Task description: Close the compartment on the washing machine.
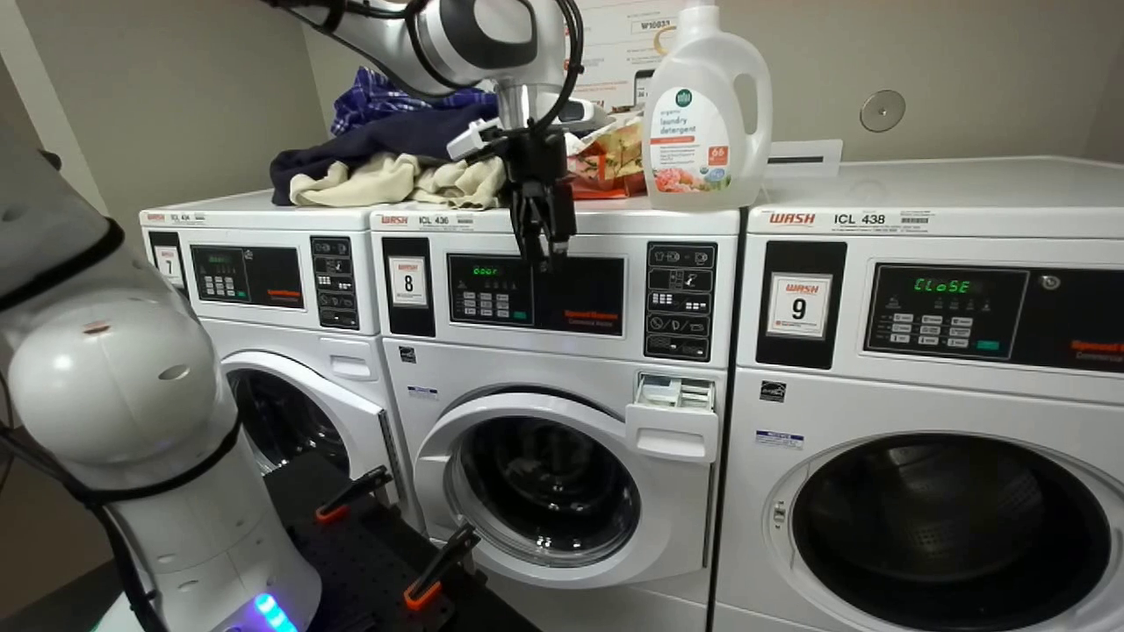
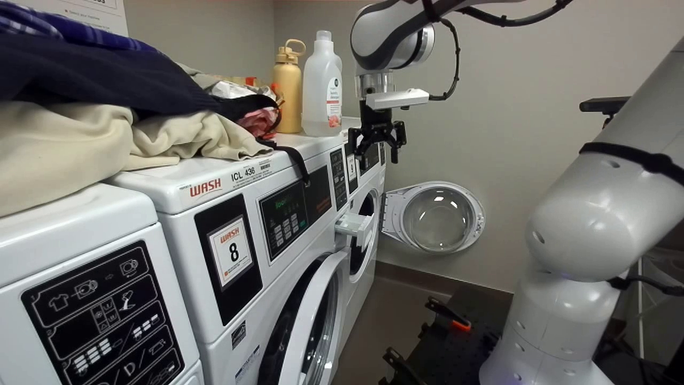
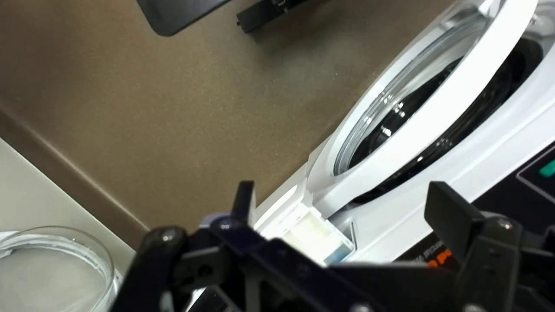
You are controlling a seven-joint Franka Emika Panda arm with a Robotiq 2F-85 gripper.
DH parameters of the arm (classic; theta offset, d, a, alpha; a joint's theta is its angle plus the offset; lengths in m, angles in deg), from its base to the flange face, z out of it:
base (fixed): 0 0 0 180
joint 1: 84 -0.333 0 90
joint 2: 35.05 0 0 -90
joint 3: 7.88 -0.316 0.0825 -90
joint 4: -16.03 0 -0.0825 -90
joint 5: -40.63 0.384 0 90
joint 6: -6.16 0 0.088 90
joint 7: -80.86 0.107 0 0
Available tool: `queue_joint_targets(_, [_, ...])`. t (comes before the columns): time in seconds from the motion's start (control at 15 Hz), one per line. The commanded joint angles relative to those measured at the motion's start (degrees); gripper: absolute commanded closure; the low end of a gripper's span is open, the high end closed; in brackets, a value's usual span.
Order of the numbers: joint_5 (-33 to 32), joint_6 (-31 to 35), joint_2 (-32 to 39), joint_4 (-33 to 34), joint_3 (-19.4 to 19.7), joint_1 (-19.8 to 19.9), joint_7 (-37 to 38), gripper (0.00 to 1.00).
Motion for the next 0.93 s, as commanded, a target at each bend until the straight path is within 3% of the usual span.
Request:
queue_joint_targets(0.0, [-1.3,9.3,4.4,-0.4,1.6,2.2,3.2,0.00])
queue_joint_targets(0.47, [-2.1,25.0,16.7,0.1,5.2,4.8,8.9,0.00])
queue_joint_targets(0.87, [-4.6,30.9,25.8,1.8,10.7,5.0,14.2,0.00])
